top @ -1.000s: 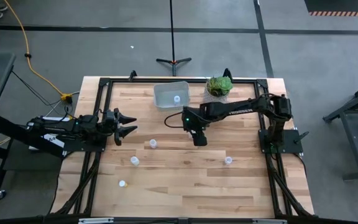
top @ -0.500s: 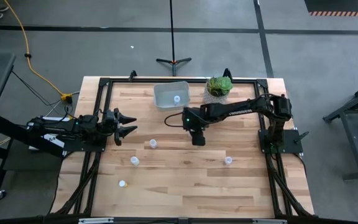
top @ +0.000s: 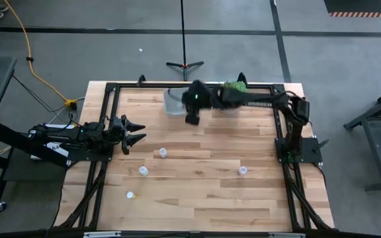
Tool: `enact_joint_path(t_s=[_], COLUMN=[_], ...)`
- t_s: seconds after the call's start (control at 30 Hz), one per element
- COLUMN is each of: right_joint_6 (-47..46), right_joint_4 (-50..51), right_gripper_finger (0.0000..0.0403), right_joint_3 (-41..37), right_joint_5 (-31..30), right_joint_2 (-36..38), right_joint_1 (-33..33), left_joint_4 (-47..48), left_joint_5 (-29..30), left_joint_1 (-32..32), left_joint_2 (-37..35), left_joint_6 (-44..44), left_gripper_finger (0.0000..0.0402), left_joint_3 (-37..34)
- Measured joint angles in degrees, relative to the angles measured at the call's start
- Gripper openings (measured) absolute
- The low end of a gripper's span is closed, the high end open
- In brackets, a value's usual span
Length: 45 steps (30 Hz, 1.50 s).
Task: Pick and place pill bottles into a basket
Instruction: Put the white pill bottle into the gray bin
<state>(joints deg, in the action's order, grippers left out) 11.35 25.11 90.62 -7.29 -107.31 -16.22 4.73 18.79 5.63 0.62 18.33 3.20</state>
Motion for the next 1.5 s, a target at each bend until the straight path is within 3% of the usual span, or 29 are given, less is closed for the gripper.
enact_joint_path(t_s=[0.17, 0.33, 0.7, 1.5], right_joint_6=[-5.0, -6.3, -1.0, 0.7], right_joint_4=[6.8, 6.2, 5.1, 4.1], right_gripper_finger=[0.0125, 0.0126, 0.0127, 0.0130], right_joint_3=[0.4, -2.6, -5.0, -5.0], right_joint_5=[4.2, 8.2, 9.2, 9.4], right_joint_2=[0.0, 0.0, -1.3, -7.2], right_joint_1=[-7.0, -10.3, -9.3, -8.9], left_joint_4=[0.0, 0.0, 0.0, 0.0], left_joint_5=[0.0, 0.0, 0.0, 0.5], left_joint_1=[0.0, 0.0, 0.0, 0.0], left_joint_2=[0.0, 0.0, 0.0, 0.0], left_joint_6=[0.0, 0.0, 0.0, 0.0], left_gripper_finger=[0.0243, 0.0243, 0.0243, 0.0243], left_joint_3=[0.0, 0.0, 0.0, 0.0])
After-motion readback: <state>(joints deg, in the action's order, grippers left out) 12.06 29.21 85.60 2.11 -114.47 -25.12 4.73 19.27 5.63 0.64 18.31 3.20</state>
